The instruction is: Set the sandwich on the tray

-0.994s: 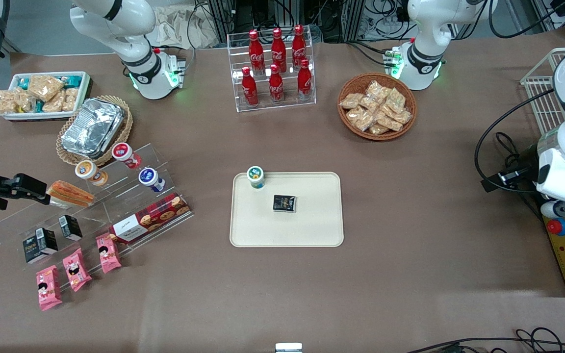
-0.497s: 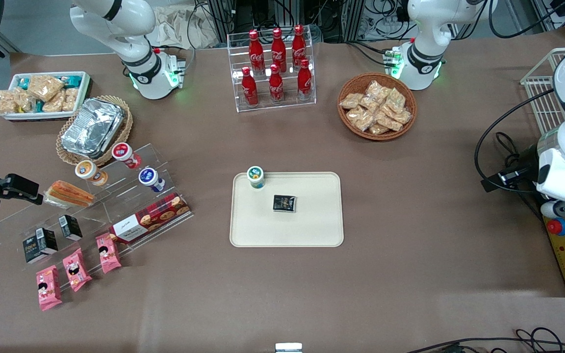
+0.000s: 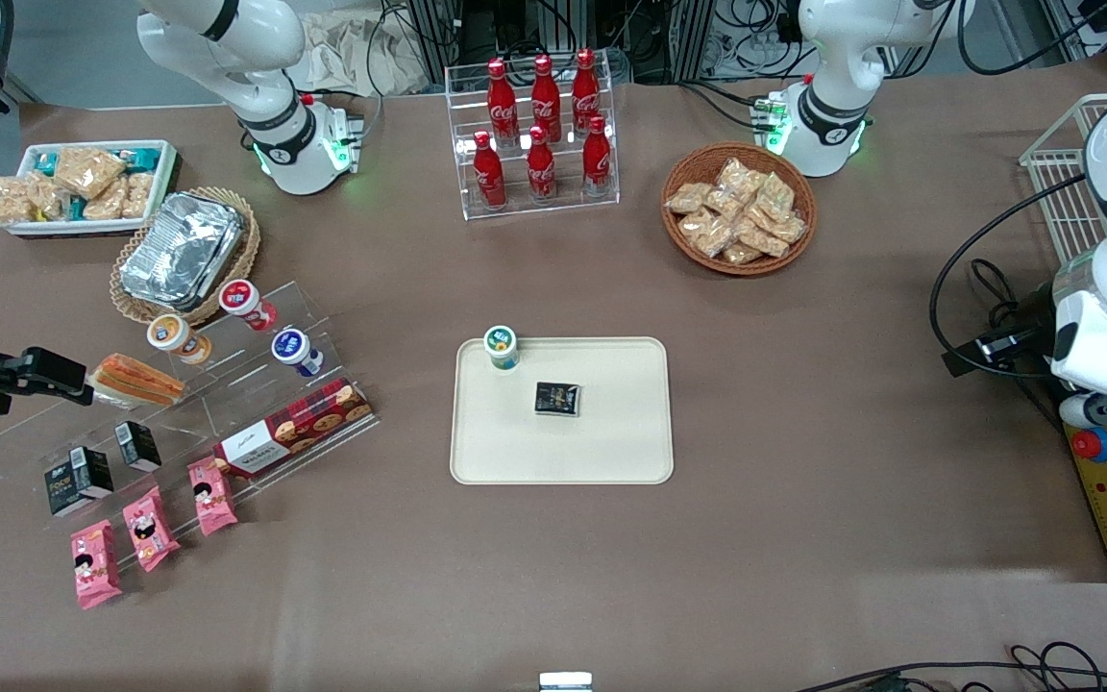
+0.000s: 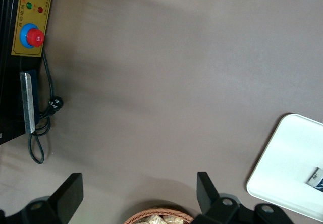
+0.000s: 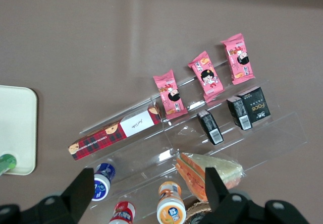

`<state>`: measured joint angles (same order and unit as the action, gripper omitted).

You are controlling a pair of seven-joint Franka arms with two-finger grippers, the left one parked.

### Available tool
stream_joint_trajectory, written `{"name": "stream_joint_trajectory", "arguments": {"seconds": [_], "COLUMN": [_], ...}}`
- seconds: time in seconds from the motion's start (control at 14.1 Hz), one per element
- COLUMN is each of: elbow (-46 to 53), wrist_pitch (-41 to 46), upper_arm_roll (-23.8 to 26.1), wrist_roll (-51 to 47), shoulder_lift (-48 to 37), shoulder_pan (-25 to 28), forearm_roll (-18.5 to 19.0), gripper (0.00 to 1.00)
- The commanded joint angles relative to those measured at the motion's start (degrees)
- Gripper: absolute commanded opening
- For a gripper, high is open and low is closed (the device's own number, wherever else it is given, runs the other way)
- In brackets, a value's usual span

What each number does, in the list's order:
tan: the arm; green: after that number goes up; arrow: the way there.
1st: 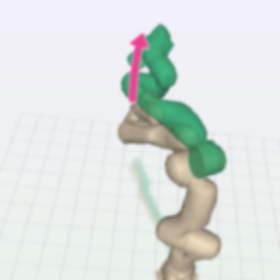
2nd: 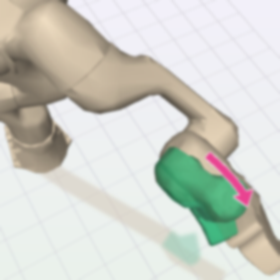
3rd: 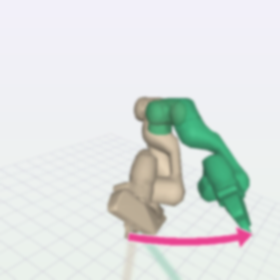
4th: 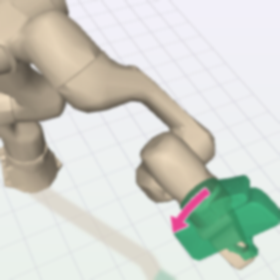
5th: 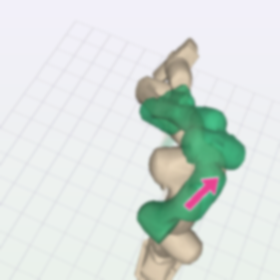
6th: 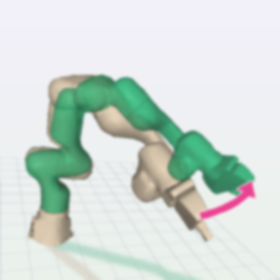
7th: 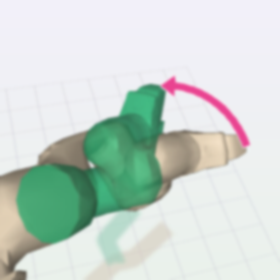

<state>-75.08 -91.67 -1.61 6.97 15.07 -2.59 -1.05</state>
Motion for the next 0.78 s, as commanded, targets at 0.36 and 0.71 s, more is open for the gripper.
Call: {"name": "stream_joint_trajectory", "arguments": {"seconds": [0.36,0.71], "elbow": [-5.8,-11.3], "wrist_pitch": [0.1,0.0], "upper_arm_roll": [0.2,-0.7], "wrist_roll": [0.7,-1.1], "shoulder_lift": [-3.7,-6.9], "shoulder_pan": [-2.4,-4.1], "forearm_roll": [-0.6,-0.5], "gripper": [0.97,0.97]}}
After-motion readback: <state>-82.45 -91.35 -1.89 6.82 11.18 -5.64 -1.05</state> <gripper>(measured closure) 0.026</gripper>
